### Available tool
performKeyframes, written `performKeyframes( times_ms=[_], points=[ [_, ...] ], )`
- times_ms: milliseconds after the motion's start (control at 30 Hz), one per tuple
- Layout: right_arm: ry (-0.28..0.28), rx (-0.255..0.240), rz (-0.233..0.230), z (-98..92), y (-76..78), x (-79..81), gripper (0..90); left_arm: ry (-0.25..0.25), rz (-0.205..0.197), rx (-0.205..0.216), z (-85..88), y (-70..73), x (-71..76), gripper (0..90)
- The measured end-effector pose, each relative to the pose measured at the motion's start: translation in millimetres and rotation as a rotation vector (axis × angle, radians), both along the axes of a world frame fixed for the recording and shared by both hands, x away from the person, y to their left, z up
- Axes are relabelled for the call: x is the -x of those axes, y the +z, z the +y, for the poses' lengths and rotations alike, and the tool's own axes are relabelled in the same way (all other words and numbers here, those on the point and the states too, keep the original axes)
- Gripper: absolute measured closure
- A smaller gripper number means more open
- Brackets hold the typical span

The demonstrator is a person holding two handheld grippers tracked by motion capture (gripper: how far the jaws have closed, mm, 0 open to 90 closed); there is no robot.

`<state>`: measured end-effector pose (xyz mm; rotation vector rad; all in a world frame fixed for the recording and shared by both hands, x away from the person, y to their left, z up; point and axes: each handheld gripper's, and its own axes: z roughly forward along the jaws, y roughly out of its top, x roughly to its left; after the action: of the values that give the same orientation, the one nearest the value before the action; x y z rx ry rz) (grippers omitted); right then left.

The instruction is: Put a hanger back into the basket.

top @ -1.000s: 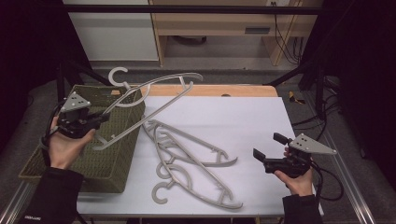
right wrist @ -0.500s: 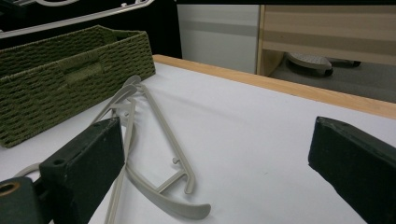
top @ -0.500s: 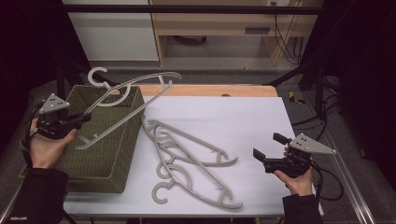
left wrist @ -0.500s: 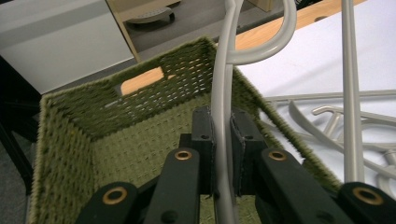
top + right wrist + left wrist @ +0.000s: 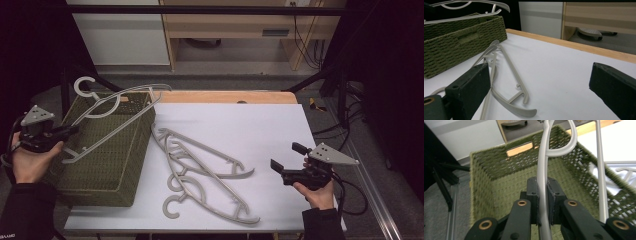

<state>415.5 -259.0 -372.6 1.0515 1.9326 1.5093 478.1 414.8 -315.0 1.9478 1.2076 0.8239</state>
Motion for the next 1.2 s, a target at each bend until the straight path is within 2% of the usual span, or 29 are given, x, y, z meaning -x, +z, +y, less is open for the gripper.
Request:
performKeyframes(
  times_ms=[167,333,667,867,1200],
  points=[
    [-0.001,-0.001,0.000,-0.3,0.1,0.0,3.8,0.023,-0.004,-0.014,13.3,-6.6,2.3,81.8],
    [-0.004,0.005,0.000,-0.1,-0.3,-0.5,3.8,0.030,-0.019,0.007,22.2,-8.5,6.1,81.8],
    [-0.002,0.001,0.001,-0.3,0.0,0.0,3.9,0.040,-0.031,-0.007,40.4,-11.3,13.8,81.8],
    [-0.003,0.005,-0.001,0.6,-0.8,-0.8,3.8,0.056,-0.033,0.019,55.7,-13.2,20.8,81.8],
    [-0.003,0.010,-0.001,0.5,-0.8,-1.0,3.9,0.061,-0.023,0.015,64.4,-22.9,22.8,81.9]
  ],
)
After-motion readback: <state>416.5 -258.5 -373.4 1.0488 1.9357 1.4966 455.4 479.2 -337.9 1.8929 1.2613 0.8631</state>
